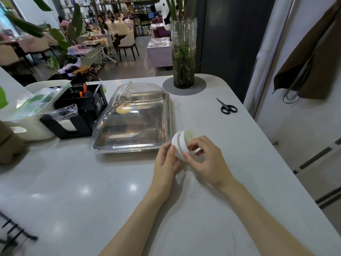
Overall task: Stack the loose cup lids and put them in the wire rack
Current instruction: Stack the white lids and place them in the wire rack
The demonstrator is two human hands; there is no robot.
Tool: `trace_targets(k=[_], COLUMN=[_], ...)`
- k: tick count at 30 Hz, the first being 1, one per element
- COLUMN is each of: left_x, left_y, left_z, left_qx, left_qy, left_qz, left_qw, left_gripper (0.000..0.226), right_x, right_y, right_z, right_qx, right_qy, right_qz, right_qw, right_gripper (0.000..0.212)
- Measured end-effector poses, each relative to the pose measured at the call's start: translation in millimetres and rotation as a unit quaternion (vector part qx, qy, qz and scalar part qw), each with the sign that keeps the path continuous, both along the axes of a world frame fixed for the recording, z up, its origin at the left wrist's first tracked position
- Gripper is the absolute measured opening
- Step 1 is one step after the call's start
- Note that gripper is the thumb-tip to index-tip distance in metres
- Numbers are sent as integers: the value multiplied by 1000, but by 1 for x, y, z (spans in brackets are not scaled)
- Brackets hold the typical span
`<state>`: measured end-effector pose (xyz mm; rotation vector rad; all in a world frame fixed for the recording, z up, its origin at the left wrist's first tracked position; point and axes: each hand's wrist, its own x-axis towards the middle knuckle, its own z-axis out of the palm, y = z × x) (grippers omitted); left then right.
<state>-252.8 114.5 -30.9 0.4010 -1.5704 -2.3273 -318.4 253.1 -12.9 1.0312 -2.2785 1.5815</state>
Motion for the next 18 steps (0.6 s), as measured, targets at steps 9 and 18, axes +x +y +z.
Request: trace_targets(k=[9, 18], left_x=[-5, -6], left_y=[-5, -6], left_z=[-8, -8], left_qx=[7, 10], left_qy=[4, 6], left_qz=[-4, -2], left_qw=[1000, 1000], left_gripper=[22, 33], right_x=[1, 2], right_y=[1, 5], right_z=[4, 12], right_qx=[-3, -13], right_qy=[-46, -101], right_qz=[25, 40], right_qw=[999, 994], right_gripper=[5, 4])
